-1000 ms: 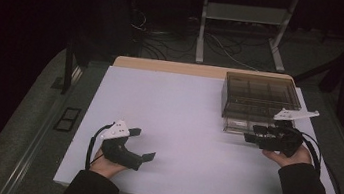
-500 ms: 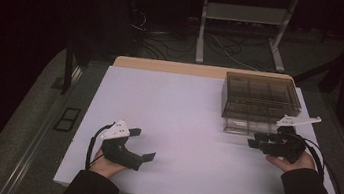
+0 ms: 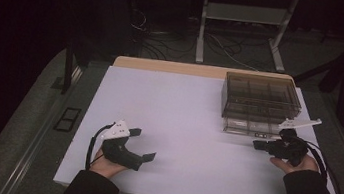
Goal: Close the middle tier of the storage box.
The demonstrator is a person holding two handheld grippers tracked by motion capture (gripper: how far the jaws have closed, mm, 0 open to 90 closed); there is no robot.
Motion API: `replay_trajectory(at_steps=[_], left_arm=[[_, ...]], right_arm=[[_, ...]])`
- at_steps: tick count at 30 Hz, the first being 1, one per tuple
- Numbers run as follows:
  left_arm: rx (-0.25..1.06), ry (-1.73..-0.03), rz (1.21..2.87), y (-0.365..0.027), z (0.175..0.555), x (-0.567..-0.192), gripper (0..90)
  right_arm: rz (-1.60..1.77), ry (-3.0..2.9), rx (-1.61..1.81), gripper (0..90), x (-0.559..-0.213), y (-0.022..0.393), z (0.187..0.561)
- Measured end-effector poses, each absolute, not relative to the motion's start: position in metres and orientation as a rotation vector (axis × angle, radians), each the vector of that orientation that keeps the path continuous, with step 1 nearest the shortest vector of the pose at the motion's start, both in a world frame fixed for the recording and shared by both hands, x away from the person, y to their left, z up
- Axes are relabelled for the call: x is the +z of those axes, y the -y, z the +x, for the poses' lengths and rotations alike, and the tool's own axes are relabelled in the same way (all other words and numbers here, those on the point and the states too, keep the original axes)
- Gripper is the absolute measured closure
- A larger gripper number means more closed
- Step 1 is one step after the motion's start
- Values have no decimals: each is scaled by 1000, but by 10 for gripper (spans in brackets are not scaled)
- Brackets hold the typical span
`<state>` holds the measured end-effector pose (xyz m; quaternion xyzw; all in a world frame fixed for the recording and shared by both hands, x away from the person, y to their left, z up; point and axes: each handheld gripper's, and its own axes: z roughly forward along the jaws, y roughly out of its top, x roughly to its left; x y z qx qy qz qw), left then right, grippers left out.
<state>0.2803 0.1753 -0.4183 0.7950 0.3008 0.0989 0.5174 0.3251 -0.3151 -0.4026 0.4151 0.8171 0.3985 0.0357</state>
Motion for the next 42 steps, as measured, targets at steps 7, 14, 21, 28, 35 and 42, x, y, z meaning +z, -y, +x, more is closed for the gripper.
replay_trajectory(at_steps=[7, 14, 21, 28, 35, 42], left_arm=[[236, -720, 1911, -175, 280, -418, 0], [235, -716, 1917, -175, 281, -418, 0], [235, -714, 1918, -175, 281, -419, 0], [235, -717, 1916, -174, 281, -419, 0], [235, -716, 1913, -174, 281, -419, 0], [233, -713, 1921, -174, 281, -419, 0]], right_arm=[[1283, -2537, 1187, 888, -408, 314, 327], [1303, -2548, 1155, 888, -414, 316, 329], [1319, -2557, 1129, 888, -418, 316, 331], [1320, -2565, 1077, 887, -422, 314, 334], [1325, -2558, 1052, 887, -426, 313, 338], [1337, -2538, 1058, 887, -427, 315, 342]])
